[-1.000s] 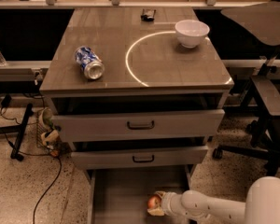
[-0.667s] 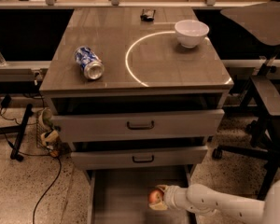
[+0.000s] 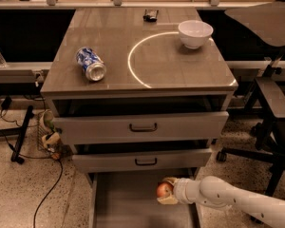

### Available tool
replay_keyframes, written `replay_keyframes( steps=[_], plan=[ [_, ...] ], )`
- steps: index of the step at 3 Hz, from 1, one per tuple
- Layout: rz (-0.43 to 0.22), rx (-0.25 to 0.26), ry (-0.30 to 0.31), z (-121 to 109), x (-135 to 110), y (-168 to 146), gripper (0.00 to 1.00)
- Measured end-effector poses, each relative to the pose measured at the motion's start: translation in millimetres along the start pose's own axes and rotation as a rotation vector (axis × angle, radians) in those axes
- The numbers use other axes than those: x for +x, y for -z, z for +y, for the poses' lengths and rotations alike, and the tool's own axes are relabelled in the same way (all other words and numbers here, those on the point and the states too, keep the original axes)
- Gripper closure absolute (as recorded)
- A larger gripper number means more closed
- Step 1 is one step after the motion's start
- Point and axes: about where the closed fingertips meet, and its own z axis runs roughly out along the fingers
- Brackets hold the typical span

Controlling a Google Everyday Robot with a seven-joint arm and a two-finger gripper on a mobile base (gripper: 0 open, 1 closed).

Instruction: Pick apple from bottom drawer and place on counter

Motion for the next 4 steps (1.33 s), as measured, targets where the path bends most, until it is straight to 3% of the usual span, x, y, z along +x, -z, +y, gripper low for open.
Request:
replay_keyframes(
  steps=[1, 2, 3, 4],
  plan=[
    [-0.003, 0.019, 0.053, 2.9, -26.0, 21.8, 1.0],
    [0.051, 0.024, 0.128, 32.5, -84.3, 71.2, 1.0],
    [0.11, 0.028, 0.176, 38.7, -118.5, 107.3, 1.0],
    [0.125, 0.08, 0.234, 21.5, -144.7, 133.0, 1.0]
  ],
)
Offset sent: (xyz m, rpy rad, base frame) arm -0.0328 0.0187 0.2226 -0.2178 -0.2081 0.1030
